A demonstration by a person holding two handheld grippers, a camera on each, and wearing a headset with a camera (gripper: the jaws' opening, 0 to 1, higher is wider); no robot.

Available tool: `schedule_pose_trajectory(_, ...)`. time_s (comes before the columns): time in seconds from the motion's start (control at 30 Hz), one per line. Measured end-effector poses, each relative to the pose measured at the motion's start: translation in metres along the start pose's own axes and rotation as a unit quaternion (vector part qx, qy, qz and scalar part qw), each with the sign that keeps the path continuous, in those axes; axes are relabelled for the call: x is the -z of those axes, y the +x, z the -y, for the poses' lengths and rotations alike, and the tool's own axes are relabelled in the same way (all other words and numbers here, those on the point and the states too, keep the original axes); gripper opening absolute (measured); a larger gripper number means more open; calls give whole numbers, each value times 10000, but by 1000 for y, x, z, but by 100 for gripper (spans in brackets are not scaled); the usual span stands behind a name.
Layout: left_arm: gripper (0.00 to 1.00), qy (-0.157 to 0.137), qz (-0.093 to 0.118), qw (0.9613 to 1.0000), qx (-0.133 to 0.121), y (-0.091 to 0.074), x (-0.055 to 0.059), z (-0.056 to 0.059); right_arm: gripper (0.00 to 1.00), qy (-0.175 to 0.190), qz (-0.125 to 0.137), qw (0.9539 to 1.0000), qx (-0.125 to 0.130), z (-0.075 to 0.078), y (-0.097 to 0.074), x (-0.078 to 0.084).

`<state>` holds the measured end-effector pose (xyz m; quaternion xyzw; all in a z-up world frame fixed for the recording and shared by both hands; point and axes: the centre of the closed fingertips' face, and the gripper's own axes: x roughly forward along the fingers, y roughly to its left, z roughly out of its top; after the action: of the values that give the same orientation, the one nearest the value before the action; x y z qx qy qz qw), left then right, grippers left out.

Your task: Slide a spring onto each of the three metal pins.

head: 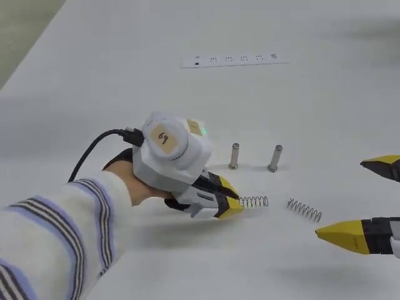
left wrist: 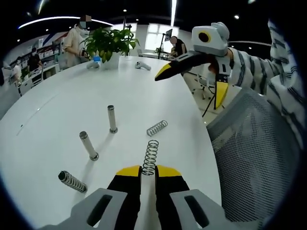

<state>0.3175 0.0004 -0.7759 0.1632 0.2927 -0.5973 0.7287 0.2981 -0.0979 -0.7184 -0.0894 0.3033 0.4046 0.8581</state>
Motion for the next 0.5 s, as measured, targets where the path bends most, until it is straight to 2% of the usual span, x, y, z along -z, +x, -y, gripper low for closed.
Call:
schedule_pose_trajectory(0.17,3,30,-105,9999,-31,-6,4,4,86,-83,-80,9999,-109,-4,4,1)
schedule_pose_trajectory(0.5,3,-201,-66,9998,-46,-19,7,14,82,-252,-175,9988,-377,-14,12,-1)
